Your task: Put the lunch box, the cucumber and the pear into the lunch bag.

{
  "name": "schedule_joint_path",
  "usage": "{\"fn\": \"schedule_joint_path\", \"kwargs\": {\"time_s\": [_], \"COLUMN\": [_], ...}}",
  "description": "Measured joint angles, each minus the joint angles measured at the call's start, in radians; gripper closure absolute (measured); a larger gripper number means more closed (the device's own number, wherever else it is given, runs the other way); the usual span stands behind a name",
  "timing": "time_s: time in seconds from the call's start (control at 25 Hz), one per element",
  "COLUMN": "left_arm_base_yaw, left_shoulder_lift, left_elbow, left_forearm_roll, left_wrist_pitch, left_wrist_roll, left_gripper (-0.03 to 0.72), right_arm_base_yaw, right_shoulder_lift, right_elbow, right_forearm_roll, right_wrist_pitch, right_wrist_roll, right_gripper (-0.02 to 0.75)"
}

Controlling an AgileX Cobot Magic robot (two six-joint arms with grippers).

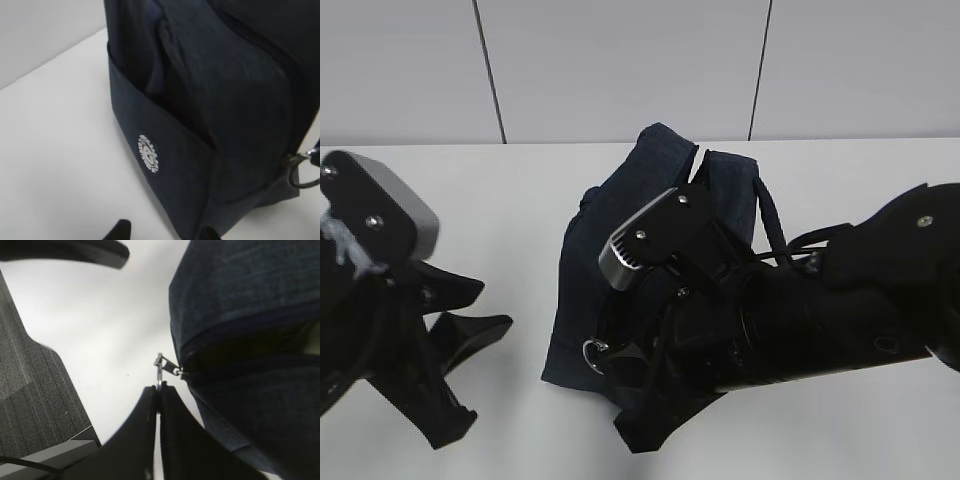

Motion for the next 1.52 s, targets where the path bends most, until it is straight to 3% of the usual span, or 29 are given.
{"fn": "schedule_joint_path", "kwargs": {"time_s": [0.24,0.44,0.72,0.96,1.04,1.24,1.4,1.52], "left_arm_base_yaw": [-0.026,-0.026,-0.026,-0.026,-0.026,-0.026,-0.024,-0.003], "left_shoulder_lift": [0.095,0.090,0.006,-0.057,-0.059,-0.061,-0.060,-0.034], "left_elbow": [0.000,0.000,0.000,-0.024,-0.046,-0.065,-0.065,-0.070], "left_forearm_roll": [-0.021,-0.027,-0.037,-0.120,-0.174,-0.544,-0.642,-0.710], "left_wrist_pitch": [-0.072,-0.075,0.095,0.324,0.402,0.558,0.520,0.609], "left_wrist_roll": [-0.074,-0.136,-0.142,-0.127,-0.060,0.323,0.387,0.463], "left_gripper": [0.439,0.498,0.518,0.519,0.519,0.519,0.519,0.519], "right_arm_base_yaw": [0.000,0.000,0.000,0.000,0.000,0.000,0.000,0.000], "right_shoulder_lift": [0.000,0.000,0.000,0.000,0.000,0.000,0.000,0.000], "right_elbow": [0.000,0.000,0.000,0.000,0.000,0.000,0.000,0.000], "right_forearm_roll": [0.000,0.000,0.000,0.000,0.000,0.000,0.000,0.000], "right_wrist_pitch": [0.000,0.000,0.000,0.000,0.000,0.000,0.000,-0.001], "right_wrist_roll": [0.000,0.000,0.000,0.000,0.000,0.000,0.000,0.000], "right_gripper": [0.738,0.738,0.738,0.738,0.738,0.738,0.738,0.738]}}
